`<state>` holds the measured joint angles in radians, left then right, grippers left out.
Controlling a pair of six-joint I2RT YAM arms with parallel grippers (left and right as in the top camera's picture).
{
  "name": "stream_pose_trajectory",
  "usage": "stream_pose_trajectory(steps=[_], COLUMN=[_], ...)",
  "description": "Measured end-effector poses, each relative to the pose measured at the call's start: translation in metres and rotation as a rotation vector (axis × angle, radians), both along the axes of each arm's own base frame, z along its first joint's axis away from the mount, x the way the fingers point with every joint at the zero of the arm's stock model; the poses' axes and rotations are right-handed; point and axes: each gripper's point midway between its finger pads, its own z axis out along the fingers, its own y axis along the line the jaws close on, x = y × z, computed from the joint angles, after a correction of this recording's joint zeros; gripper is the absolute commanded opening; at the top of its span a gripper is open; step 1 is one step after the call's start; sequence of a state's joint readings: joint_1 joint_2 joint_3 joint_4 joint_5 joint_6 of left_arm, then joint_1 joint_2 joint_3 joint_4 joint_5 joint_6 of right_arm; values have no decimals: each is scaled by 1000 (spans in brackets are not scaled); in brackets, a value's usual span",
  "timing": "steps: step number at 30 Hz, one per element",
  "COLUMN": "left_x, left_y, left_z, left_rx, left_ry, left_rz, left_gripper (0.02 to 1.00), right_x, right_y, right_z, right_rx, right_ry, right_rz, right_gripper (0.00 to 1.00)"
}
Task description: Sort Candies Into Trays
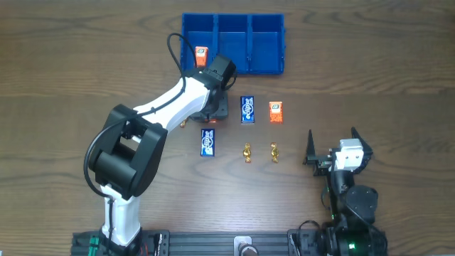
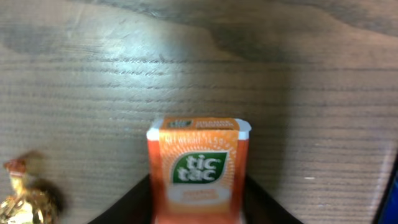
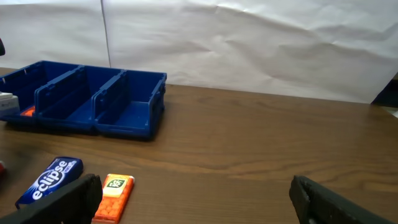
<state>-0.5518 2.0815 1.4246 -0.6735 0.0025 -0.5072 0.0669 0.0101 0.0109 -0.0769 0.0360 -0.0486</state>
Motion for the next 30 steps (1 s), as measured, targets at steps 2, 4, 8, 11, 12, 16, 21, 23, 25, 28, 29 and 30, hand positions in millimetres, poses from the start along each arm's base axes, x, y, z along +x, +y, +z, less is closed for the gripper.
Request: stream_pose_trajectory(steps=[2,4,8,11,12,16,21,23,25,28,29,30], left_x=[1,1,5,7,8,31,85,98,106,125,131,143], left_y=[0,-1,-4,-5,-5,-12,-23,-18,-3,18,24,31], left_z=[0,0,1,4,6,53,195,238,266,275,270,255], left_rx=[-1,-4,-17,-18,-19,-22,-95,-121,-127,-121,-112,-96], left_ry=[-3,-4,-19,-23,-27,-109,-390,-473,-517,-528,-515,-483], left_rz=[-2,2,2,2,2,-4,-9,9,32,64,69,80], left_gripper=[310,308,303,305,305,305,305,301,301,316,316,316], right_x=[0,0,0,0,0,0,0,0,0,0,0,0], right_y=[0,0,0,0,0,0,0,0,0,0,0,0], right_z=[0,0,0,0,0,0,0,0,0,0,0,0], right_rx=[0,0,0,0,0,0,0,0,0,0,0,0], right_ry=[0,0,0,0,0,0,0,0,0,0,0,0], right_rz=[0,0,0,0,0,0,0,0,0,0,0,0], right_gripper=[998,998,998,998,998,998,998,998,998,998,998,998])
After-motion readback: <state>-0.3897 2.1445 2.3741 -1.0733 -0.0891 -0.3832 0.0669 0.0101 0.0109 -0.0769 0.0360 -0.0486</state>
